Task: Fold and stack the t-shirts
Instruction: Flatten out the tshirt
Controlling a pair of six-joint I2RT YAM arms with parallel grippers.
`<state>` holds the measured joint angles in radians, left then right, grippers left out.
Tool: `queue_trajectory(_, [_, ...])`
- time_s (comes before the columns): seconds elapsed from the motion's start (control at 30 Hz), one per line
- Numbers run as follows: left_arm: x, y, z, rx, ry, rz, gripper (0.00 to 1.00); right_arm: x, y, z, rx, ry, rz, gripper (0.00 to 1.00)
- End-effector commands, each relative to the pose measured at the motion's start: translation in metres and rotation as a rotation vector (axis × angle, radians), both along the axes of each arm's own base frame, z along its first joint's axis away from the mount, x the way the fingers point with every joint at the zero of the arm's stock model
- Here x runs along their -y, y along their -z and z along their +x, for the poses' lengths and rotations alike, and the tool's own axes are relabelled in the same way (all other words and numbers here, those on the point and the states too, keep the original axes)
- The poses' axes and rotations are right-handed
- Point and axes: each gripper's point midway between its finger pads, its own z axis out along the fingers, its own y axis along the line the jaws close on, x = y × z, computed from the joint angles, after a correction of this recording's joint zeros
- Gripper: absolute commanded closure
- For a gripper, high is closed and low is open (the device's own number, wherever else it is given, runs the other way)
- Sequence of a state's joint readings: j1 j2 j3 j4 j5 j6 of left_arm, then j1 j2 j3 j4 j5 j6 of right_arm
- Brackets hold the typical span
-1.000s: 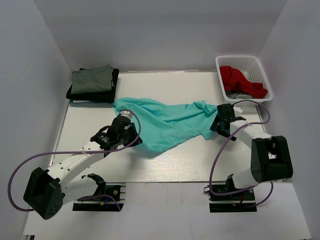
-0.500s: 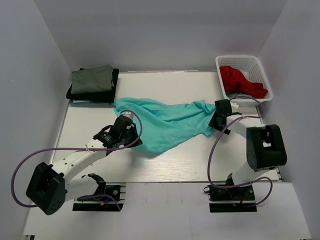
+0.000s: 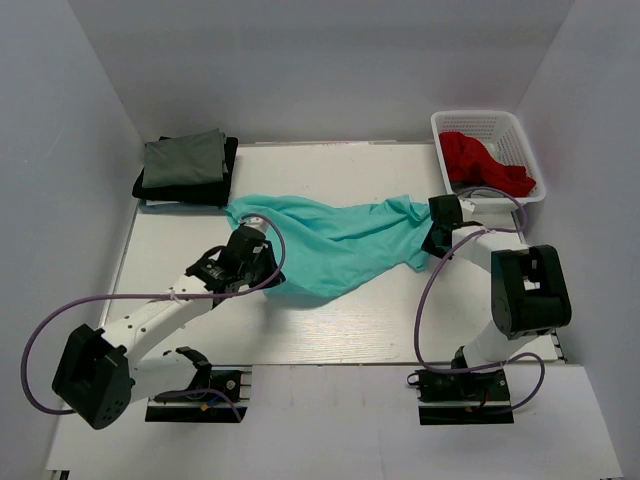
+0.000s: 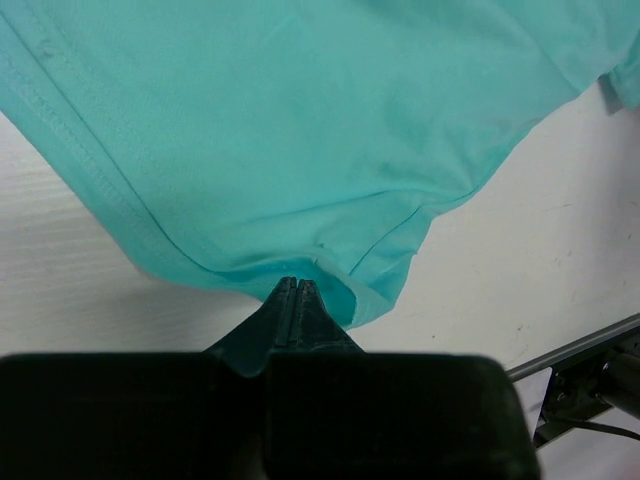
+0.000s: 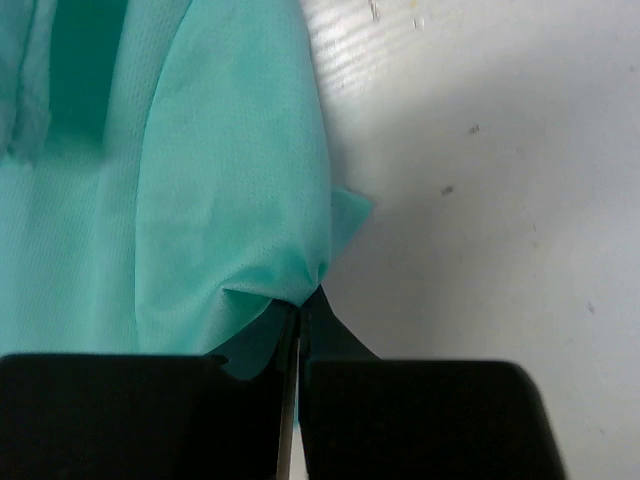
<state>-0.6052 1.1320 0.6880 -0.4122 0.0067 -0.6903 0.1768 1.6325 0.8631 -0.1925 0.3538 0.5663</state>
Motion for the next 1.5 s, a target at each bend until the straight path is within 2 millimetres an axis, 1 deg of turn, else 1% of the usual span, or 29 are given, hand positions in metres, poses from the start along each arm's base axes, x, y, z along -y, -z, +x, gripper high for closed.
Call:
queue_trajectory(0.0, [0.000, -0.036, 0.015, 0.110, -0.016, -0.023, 1.00, -0.005, -0.021, -0.016, 0.003, -0.050, 0.021, 1.00])
queue_trajectory(0.2, [-0.009, -0.100, 0.030, 0.293, -0.074, -0.065, 1.00, -0.016, -0.106, -0.010, 0.231, -0.128, 0.089, 1.00])
queue_trajectory(0.23, [-0.011, -0.121, 0.032, 0.342, -0.088, -0.091, 1.00, -0.015, -0.141, -0.012, 0.339, -0.136, 0.094, 1.00])
queue_trajectory(0.3, [-0.019, -0.143, 0.037, 0.402, -0.128, -0.090, 1.00, -0.014, -0.183, -0.014, 0.455, -0.146, 0.096, 1.00])
queue_trajectory(0.37, [-0.028, -0.177, 0.040, 0.487, -0.160, -0.096, 1.00, -0.010, -0.228, -0.016, 0.570, -0.149, 0.084, 1.00])
queue_trajectory(0.43, [-0.036, -0.207, 0.039, 0.548, -0.197, -0.121, 1.00, 0.001, -0.263, -0.026, 0.657, -0.119, 0.053, 1.00])
queue_trajectory(0.47, [-0.041, -0.221, 0.040, 0.591, -0.217, -0.126, 1.00, 0.003, -0.292, -0.030, 0.719, -0.114, 0.048, 1.00])
queue_trajectory(0.5, [-0.046, -0.240, 0.036, 0.638, -0.232, -0.160, 1.00, 0.009, -0.304, -0.031, 0.742, -0.092, 0.030, 1.00])
queue_trajectory(0.57, [-0.056, -0.272, 0.030, 0.713, -0.250, -0.182, 1.00, 0.016, -0.347, -0.040, 0.831, -0.076, 0.009, 1.00])
queue_trajectory(0.6, [-0.061, -0.283, 0.027, 0.741, -0.259, -0.186, 1.00, 0.021, -0.354, -0.044, 0.837, -0.059, -0.008, 1.00])
queue_trajectory(0.63, [-0.067, -0.295, 0.019, 0.781, -0.257, -0.195, 1.00, 0.021, -0.372, -0.047, 0.873, -0.059, -0.009, 1.00])
queue_trajectory(0.7, [-0.071, -0.302, 0.013, 0.800, -0.260, -0.211, 1.00, 0.021, -0.390, -0.055, 0.902, -0.076, -0.015, 1.00])
queue_trajectory(0.73, [-0.067, -0.289, 0.014, 0.773, -0.250, -0.206, 1.00, 0.018, -0.391, -0.056, 0.899, -0.097, -0.007, 1.00])
queue_trajectory(0.8, [-0.054, -0.262, 0.018, 0.702, -0.204, -0.196, 0.98, 0.013, -0.372, -0.055, 0.841, -0.123, -0.001, 1.00])
queue_trajectory(0.83, [-0.036, -0.251, 0.016, 0.656, -0.128, -0.215, 0.85, 0.013, -0.363, -0.054, 0.817, -0.125, -0.002, 1.00])
queue_trajectory(0.87, [-0.024, -0.241, 0.018, 0.618, -0.080, -0.215, 0.79, 0.013, -0.355, -0.055, 0.793, -0.120, 0.006, 1.00])
queue_trajectory(0.9, [-0.004, -0.211, 0.029, 0.533, -0.022, -0.188, 0.74, 0.012, -0.332, -0.053, 0.742, -0.108, 0.017, 1.00])
queue_trajectory(0.93, [0.022, -0.198, 0.024, 0.478, 0.107, -0.230, 0.69, 0.011, -0.325, -0.053, 0.730, -0.101, 0.031, 1.00])
queue_trajectory(1.0, [0.054, -0.170, 0.024, 0.384, 0.243, -0.244, 0.55, 0.011, -0.300, -0.052, 0.690, -0.089, 0.040, 1.00])
queue_trajectory(1.03, [0.076, -0.137, 0.024, 0.266, 0.330, -0.254, 0.50, 0.012, -0.290, -0.052, 0.665, -0.083, 0.033, 1.00])
queue_trajectory(1.1, [0.100, -0.110, 0.023, 0.202, 0.404, -0.253, 0.35, 0.024, -0.279, -0.055, 0.633, -0.014, 0.002, 1.00])
queue_trajectory(1.13, [0.111, -0.101, 0.021, 0.178, 0.447, -0.256, 0.32, 0.026, -0.266, -0.056, 0.602, -0.005, -0.008, 1.00])
queue_trajectory(1.17, [0.127, -0.081, 0.020, 0.124, 0.480, -0.241, 0.31, 0.029, -0.261, -0.056, 0.587, 0.010, -0.016, 1.00])
queue_trajectory(1.2, [0.137, -0.075, 0.019, 0.119, 0.512, -0.238, 0.27, 0.034, -0.257, -0.057, 0.582, 0.038, -0.034, 1.00])
queue_trajectory(1.23, [0.147, -0.070, 0.014, 0.100, 0.545, -0.246, 0.27, 0.035, -0.241, -0.058, 0.544, 0.052, -0.037, 1.00])
queue_trajectory(1.33, [0.182, -0.044, -0.001, 0.047, 0.636, -0.229, 0.20, 0.037, -0.218, -0.057, 0.484, 0.069, -0.048, 1.00])
queue_trajectory(1.37, [0.195, -0.046, -0.002, 0.053, 0.667, -0.222, 0.18, 0.039, -0.210, -0.058, 0.462, 0.074, -0.053, 1.00])
queue_trajectory(1.43, [0.215, -0.020, -0.019, -0.009, 0.735, -0.194, 0.18, 0.042, -0.198, -0.058, 0.431, 0.093, -0.061, 1.00])
queue_trajectory(1.47, [0.222, -0.015, -0.023, -0.013, 0.757, -0.186, 0.18, 0.043, -0.192, -0.059, 0.417, 0.102, -0.065, 1.00])
